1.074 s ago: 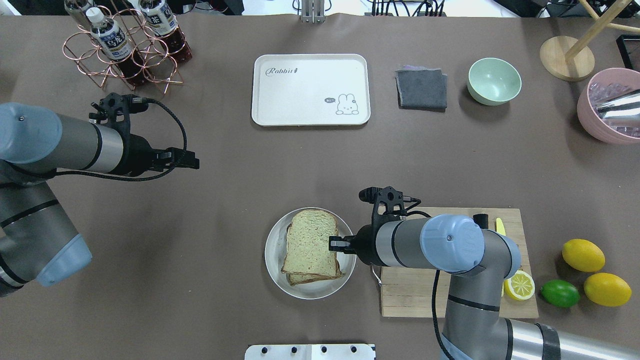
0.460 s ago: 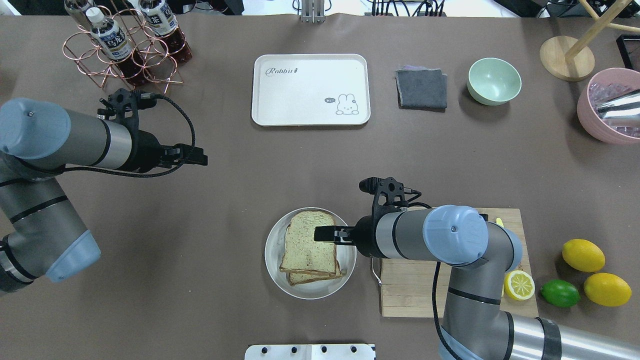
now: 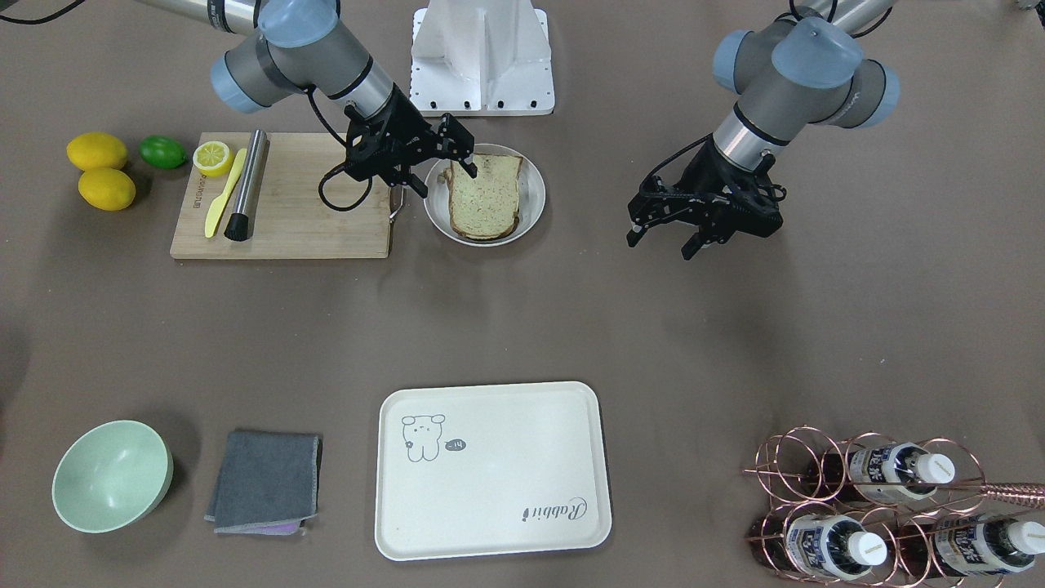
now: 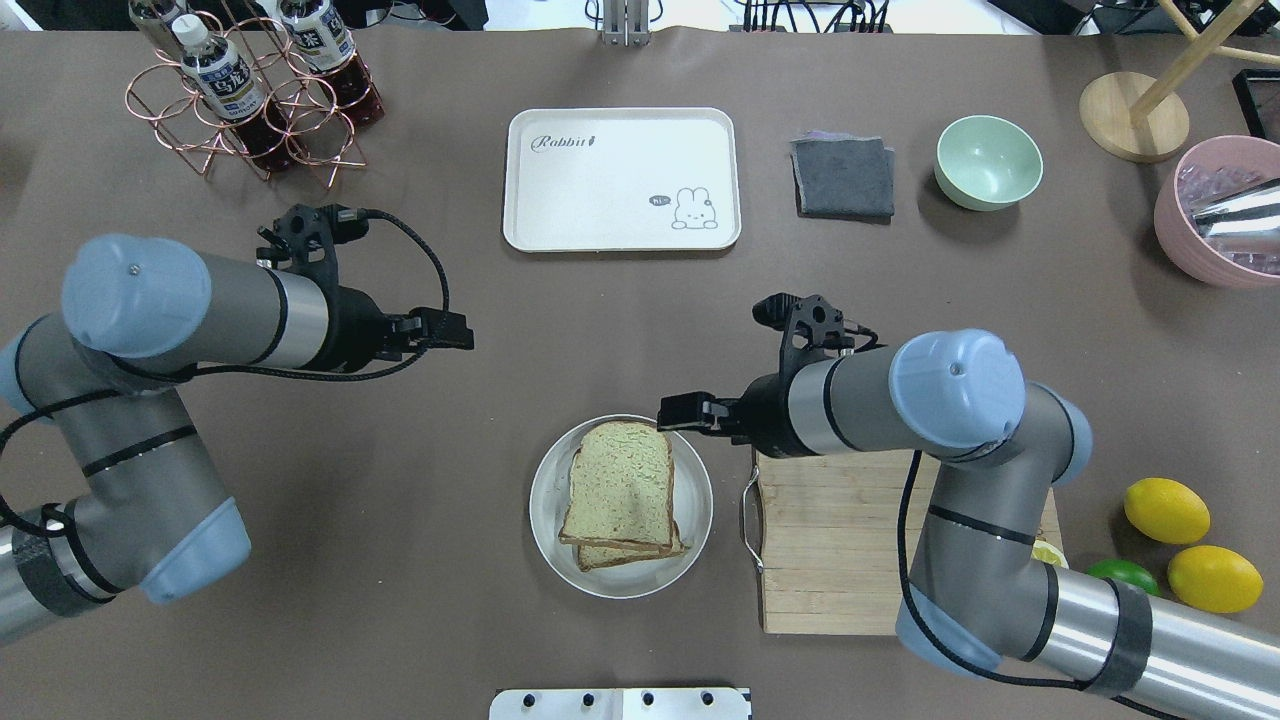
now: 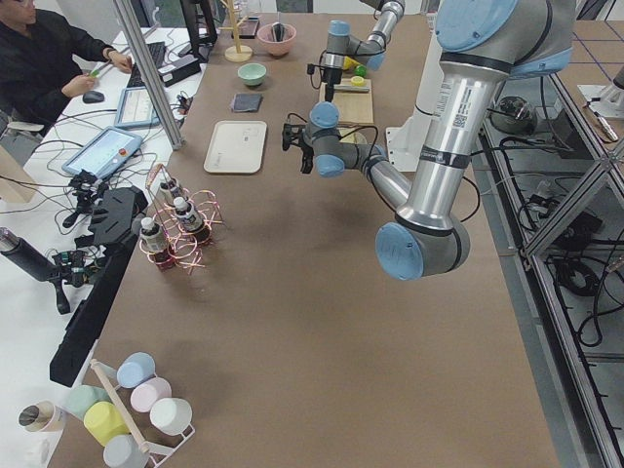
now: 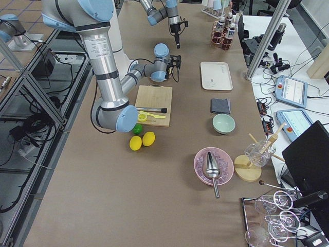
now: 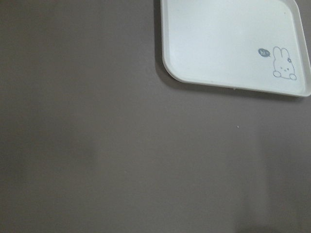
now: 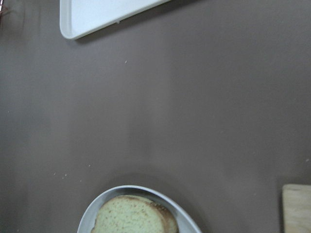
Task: Make sandwich and place on tray
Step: 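Open the right gripper and withdraw it while the left arm moves toward the plate, then grasp the white plate rim with the left gripper while the right arm moves away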
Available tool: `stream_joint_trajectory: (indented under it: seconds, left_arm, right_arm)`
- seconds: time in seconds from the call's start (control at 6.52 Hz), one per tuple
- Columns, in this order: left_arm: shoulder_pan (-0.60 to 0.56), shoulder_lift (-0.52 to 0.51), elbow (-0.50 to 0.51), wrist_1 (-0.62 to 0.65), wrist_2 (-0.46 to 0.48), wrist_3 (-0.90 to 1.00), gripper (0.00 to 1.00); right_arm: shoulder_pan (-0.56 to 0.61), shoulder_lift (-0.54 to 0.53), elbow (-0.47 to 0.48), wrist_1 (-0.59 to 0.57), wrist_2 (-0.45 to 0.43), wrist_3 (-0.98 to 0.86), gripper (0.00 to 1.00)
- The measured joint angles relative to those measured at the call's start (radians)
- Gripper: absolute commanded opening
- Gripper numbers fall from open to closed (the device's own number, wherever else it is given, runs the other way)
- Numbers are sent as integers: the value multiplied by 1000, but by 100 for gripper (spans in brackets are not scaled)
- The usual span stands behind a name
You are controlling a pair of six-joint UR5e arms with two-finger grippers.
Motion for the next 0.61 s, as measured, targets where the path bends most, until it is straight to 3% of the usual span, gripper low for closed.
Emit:
stream_joint_trajectory:
  seconds: [0.31, 0.61]
  left_arm:
    - [137, -12, -5, 0, 125, -48, 77]
    - [215, -18, -1, -1, 191, -54, 69]
  right_arm:
    - [111, -29, -3, -9, 88, -20, 99]
    - [154, -45, -14, -9, 99, -26, 99]
